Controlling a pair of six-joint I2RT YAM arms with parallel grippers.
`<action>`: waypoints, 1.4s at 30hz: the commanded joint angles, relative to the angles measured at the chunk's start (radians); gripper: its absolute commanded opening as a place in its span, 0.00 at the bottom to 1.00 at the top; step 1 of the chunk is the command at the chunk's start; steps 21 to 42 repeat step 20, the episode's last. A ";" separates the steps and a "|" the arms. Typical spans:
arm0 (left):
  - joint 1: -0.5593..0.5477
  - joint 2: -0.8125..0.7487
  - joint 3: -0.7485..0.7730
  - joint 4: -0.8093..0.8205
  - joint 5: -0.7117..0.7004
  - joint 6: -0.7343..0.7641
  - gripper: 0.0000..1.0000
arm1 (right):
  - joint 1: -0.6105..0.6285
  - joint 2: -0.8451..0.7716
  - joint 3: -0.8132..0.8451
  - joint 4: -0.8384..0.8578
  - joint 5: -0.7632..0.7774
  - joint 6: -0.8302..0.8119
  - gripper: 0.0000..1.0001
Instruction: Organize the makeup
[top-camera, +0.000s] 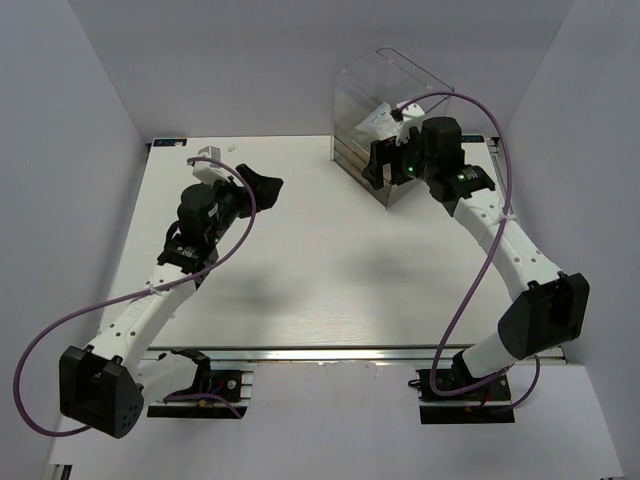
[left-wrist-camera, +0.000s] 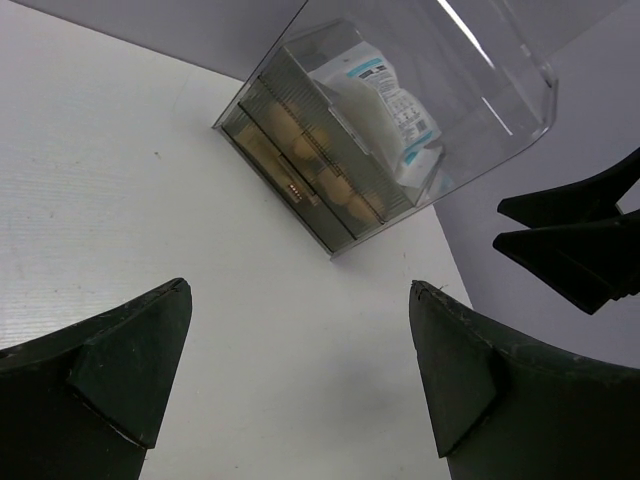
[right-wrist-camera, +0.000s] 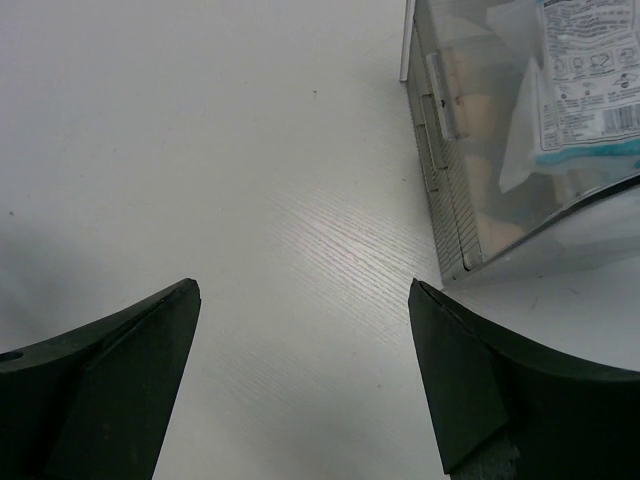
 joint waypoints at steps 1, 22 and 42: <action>0.005 -0.056 0.017 0.041 0.034 0.006 0.98 | -0.003 -0.051 0.041 0.012 0.049 -0.010 0.89; 0.005 -0.102 -0.028 0.061 0.037 -0.016 0.98 | -0.004 -0.086 -0.023 0.021 0.080 -0.040 0.89; 0.005 -0.102 -0.028 0.061 0.037 -0.016 0.98 | -0.004 -0.086 -0.023 0.021 0.080 -0.040 0.89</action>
